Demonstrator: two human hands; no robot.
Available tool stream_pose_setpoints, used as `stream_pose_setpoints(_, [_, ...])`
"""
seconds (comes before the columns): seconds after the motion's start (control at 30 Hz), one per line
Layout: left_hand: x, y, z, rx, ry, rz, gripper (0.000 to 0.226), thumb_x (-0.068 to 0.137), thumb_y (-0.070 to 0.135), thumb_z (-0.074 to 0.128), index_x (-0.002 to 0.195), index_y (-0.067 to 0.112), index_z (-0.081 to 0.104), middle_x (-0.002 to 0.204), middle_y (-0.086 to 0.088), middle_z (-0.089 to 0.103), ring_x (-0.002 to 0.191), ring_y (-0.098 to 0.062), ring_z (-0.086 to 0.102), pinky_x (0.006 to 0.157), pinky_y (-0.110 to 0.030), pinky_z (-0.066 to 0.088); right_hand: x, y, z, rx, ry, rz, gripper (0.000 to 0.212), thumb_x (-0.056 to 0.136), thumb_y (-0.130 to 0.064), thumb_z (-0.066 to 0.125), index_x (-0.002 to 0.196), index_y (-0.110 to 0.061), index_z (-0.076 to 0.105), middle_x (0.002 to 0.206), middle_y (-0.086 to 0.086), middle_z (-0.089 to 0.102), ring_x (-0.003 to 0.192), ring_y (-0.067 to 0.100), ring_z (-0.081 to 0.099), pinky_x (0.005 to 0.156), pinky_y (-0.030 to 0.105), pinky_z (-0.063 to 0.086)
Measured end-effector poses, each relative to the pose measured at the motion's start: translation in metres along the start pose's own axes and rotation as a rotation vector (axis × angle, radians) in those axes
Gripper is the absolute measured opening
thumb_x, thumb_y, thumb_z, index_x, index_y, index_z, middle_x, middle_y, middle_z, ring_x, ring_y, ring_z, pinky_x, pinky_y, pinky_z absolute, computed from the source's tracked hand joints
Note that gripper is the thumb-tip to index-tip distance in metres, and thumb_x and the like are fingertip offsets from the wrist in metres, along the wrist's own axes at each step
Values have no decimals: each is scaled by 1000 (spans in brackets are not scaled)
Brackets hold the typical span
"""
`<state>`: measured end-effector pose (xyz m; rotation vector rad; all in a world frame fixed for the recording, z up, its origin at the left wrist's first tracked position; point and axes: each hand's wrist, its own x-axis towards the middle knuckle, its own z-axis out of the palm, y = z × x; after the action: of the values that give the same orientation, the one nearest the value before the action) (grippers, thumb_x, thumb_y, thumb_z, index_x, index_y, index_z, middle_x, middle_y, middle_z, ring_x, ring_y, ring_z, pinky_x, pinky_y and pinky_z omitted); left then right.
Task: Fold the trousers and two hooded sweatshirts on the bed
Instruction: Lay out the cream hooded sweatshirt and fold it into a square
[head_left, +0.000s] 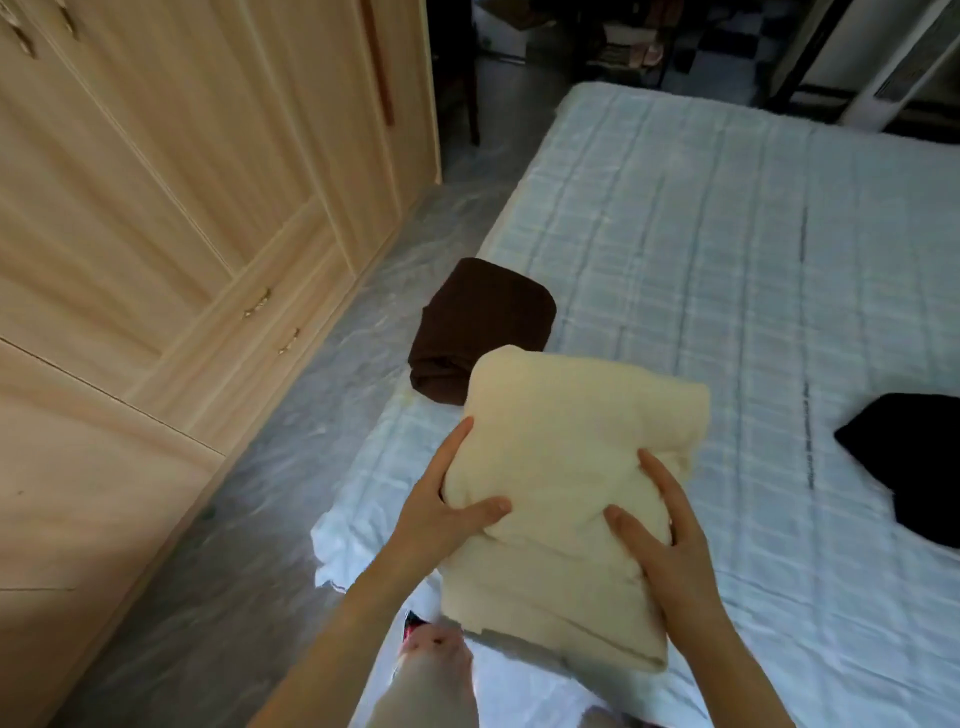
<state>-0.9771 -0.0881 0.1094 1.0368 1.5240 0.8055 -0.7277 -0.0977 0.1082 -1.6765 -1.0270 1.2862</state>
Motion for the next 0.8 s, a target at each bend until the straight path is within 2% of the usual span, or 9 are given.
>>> stream_pose_setpoints(0.1, [24, -13, -52, 33, -28, -46, 96, 57, 54, 85, 136, 67, 32, 144, 27, 39, 126, -6, 47, 96, -25, 45, 6, 2, 58, 26, -21, 52, 63, 83, -25, 78, 129, -60, 52, 143, -11, 52, 124, 16, 54, 102, 45, 50])
stream_pose_setpoints(0.2, [52, -31, -95, 44, -58, -122, 97, 49, 58, 81, 133, 69, 34, 144, 27, 40, 127, -8, 47, 97, -27, 44, 18, 8, 111, 39, -9, 86, 64, 84, -22, 78, 132, -55, 52, 139, -14, 53, 119, 3, 54, 90, 21, 51])
stream_pose_setpoints(0.27, [72, -49, -112, 38, -80, -167, 95, 48, 57, 83, 129, 73, 34, 143, 24, 42, 126, -11, 49, 102, -35, 47, 32, 19, 137, 48, -25, 126, 64, 84, -21, 78, 133, -53, 51, 135, -17, 53, 114, -6, 53, 80, 10, 49])
stream_pose_setpoints(0.4, [114, -97, -133, 18, -91, -204, 94, 55, 44, 91, 127, 73, 37, 145, 23, 41, 128, -12, 49, 106, -40, 46, 67, 61, 179, 38, -58, 181, 67, 83, -23, 79, 135, -55, 50, 136, -27, 50, 123, 0, 52, 102, 29, 49])
stream_pose_setpoints(0.5, [147, -145, -138, 1, -88, -224, 92, 64, 28, 92, 127, 71, 40, 147, 23, 39, 132, -11, 46, 109, -40, 43, 99, 105, 207, 44, -93, 206, 70, 84, -19, 79, 137, -52, 48, 138, -30, 47, 126, -4, 50, 104, 25, 47])
stream_pose_setpoints(0.6, [171, -186, -139, 0, -76, -248, 92, 66, 19, 90, 124, 71, 41, 147, 23, 38, 132, -9, 44, 107, -31, 43, 119, 146, 233, 15, -126, 209, 75, 85, -11, 76, 139, -50, 41, 137, -35, 40, 124, -17, 42, 99, 11, 43])
stream_pose_setpoints(0.7, [179, -206, -137, -17, -79, -245, 89, 70, 14, 87, 124, 69, 41, 140, 33, 38, 124, 4, 46, 89, -8, 45, 127, 169, 244, -9, -137, 190, 74, 88, -8, 73, 140, -46, 36, 137, -35, 36, 114, -29, 41, 88, -1, 39])
stream_pose_setpoints(0.73, [178, -207, -136, 5, -83, -238, 89, 71, 15, 86, 125, 69, 39, 136, 38, 36, 122, 7, 46, 86, -5, 44, 128, 170, 242, -27, -139, 187, 74, 89, -7, 71, 141, -43, 34, 137, -33, 36, 112, -30, 42, 87, -2, 39])
stream_pose_setpoints(0.8, [175, -201, -135, 94, -96, -217, 90, 74, 17, 84, 129, 67, 33, 134, 44, 31, 123, 4, 44, 96, -11, 42, 124, 163, 238, -86, -159, 180, 74, 92, -10, 69, 142, -47, 30, 135, -33, 36, 111, -25, 46, 87, 1, 41])
